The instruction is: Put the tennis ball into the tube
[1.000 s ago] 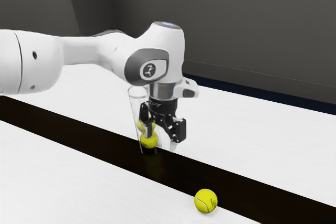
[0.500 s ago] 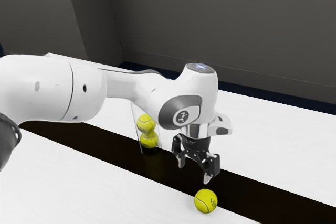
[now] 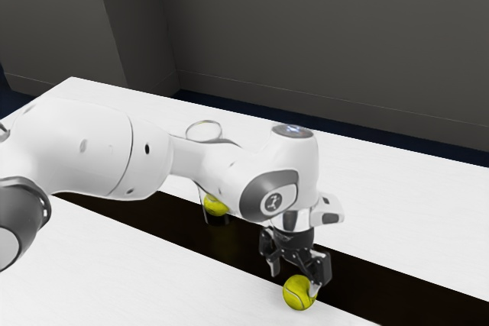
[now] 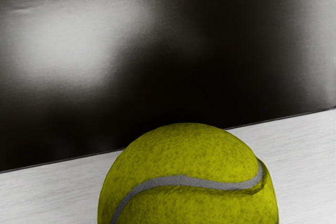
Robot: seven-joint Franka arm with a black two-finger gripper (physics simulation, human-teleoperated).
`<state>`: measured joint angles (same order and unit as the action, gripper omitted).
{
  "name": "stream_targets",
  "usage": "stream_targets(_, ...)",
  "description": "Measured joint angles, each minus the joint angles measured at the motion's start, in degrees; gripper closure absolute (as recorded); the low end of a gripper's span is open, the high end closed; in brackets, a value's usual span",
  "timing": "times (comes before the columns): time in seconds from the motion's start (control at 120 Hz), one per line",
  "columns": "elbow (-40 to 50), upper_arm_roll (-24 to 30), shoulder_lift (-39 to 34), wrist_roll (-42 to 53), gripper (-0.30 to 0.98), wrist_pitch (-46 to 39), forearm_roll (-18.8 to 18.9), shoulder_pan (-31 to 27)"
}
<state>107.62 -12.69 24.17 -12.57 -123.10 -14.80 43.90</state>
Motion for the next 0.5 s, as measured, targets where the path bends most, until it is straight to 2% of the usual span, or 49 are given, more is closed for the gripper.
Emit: stream_targets(0.5,0.2,0.7,2.8,0.5,0.0,-2.3,-0.3,0.3)
